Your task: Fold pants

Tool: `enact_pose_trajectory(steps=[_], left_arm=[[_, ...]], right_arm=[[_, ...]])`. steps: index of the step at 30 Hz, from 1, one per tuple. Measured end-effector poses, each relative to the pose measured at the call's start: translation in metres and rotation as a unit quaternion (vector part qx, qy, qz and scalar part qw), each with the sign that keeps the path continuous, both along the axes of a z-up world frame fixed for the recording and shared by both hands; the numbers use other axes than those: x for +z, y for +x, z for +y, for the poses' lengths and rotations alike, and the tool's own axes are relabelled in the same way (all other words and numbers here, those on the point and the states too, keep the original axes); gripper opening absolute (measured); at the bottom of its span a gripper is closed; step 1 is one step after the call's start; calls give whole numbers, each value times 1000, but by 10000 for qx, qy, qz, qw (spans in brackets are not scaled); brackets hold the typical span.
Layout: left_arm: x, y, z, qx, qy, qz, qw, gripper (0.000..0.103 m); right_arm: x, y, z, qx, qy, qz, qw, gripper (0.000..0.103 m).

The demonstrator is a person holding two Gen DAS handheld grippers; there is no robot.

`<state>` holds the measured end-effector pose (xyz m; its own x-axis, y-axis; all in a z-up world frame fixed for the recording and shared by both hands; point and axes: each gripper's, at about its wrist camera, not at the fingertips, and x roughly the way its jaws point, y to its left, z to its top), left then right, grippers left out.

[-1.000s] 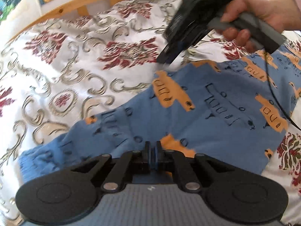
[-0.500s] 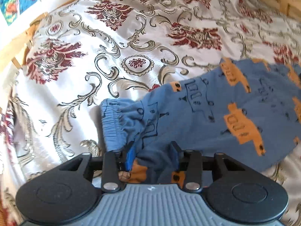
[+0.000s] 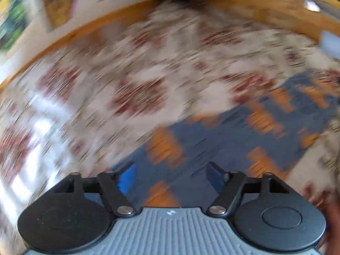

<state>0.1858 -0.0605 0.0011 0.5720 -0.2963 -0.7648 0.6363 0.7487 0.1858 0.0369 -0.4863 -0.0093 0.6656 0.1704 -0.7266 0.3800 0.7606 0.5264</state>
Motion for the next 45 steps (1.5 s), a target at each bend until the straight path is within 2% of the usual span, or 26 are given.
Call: enact_pose_trajectory(steps=[3, 5, 8, 11, 16, 20, 22, 24, 25, 27, 30, 38, 41, 45], left_arm=[[6, 3, -78, -826, -52, 27, 9966, 80], [10, 8, -130, -1410, -66, 73, 9900, 81], [7, 15, -202, -2264, 18, 162, 9739, 84], [-8, 21, -261, -2915, 138, 389, 9557, 84], [-42, 46, -319, -3379, 101, 1343, 9315, 84], [-66, 69, -337, -3440, 125, 2098, 9152, 82], [-73, 74, -340, -3481, 169, 2284, 9091, 81], [-77, 76, -340, -3477, 212, 2350, 9075, 78], [-78, 76, -340, -3487, 234, 2343, 9072, 76], [-79, 76, -338, -3505, 315, 2303, 9073, 75], [-78, 79, -332, -3459, 390, 2252, 9100, 75], [-74, 78, -335, -3494, 456, 2168, 9104, 72], [-71, 76, -338, -3515, 457, 2188, 9091, 63], [-65, 72, -344, -3535, 545, 2144, 9089, 46]], right_arm=[[4, 1, -17, 421, -95, -34, 9991, 101], [4, 4, -24, 711, -312, -22, 9970, 101], [-2, 7, -35, 1217, -609, -41, 9907, 99], [-15, 8, -45, 1624, -381, -283, 9856, 98], [-27, 2, -63, 2105, 296, -706, 9746, 97], [-29, 1, -75, 2258, 885, -753, 9672, 95], [-29, 3, -78, 2323, 1156, -688, 9633, 94], [-29, 7, -76, 2351, 1137, -561, 9637, 87], [-30, 10, -73, 2337, 969, -449, 9664, 83], [-30, 13, -67, 2267, 570, -236, 9720, 61], [-33, 15, -61, 2223, 60, -101, 9749, 38], [-36, 14, -43, 2374, -870, -208, 9673, 29], [-37, 15, -37, 2477, -1156, -318, 9614, 15], [-33, 8, -39, 2467, -1251, -462, 9599, 9]])
